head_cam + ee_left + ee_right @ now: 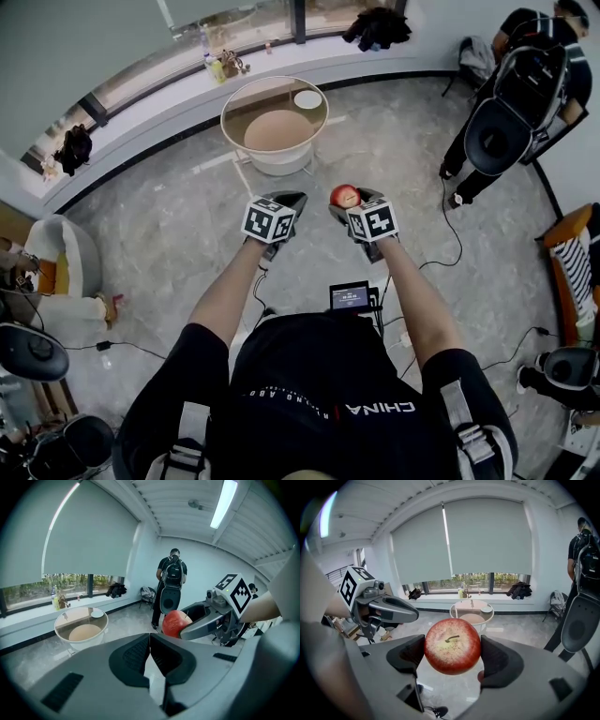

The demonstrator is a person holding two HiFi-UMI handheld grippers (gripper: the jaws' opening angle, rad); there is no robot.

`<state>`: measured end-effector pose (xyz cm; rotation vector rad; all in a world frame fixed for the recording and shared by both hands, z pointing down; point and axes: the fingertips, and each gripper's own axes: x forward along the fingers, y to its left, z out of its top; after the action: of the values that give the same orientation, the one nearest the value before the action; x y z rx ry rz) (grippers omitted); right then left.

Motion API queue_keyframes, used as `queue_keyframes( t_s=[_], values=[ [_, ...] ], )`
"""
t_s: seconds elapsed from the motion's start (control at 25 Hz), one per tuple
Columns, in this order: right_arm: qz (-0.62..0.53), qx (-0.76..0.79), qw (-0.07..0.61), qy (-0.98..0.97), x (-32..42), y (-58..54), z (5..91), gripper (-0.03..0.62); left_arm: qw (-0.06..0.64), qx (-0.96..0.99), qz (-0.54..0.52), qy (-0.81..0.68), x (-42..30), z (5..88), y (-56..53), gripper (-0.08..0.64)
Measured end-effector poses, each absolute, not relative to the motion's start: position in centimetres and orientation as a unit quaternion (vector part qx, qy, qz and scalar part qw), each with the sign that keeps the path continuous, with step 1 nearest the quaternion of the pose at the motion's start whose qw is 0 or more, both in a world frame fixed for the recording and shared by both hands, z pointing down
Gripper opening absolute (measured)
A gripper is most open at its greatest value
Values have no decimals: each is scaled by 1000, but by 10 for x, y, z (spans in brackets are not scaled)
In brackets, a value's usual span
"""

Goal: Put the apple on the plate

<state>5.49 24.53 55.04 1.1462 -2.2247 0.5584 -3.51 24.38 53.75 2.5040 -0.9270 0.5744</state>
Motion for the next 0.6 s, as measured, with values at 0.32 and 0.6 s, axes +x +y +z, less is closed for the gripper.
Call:
queue_keyframes(
  t_s=[0.32,0.6],
  values=[
    [232,404,280,-839,98,241,573,370,189,879,237,-368,2,556,240,17],
    [241,394,287,-839,89,195,597,370,204,869,263,-367,-10,583,190,17]
  ],
)
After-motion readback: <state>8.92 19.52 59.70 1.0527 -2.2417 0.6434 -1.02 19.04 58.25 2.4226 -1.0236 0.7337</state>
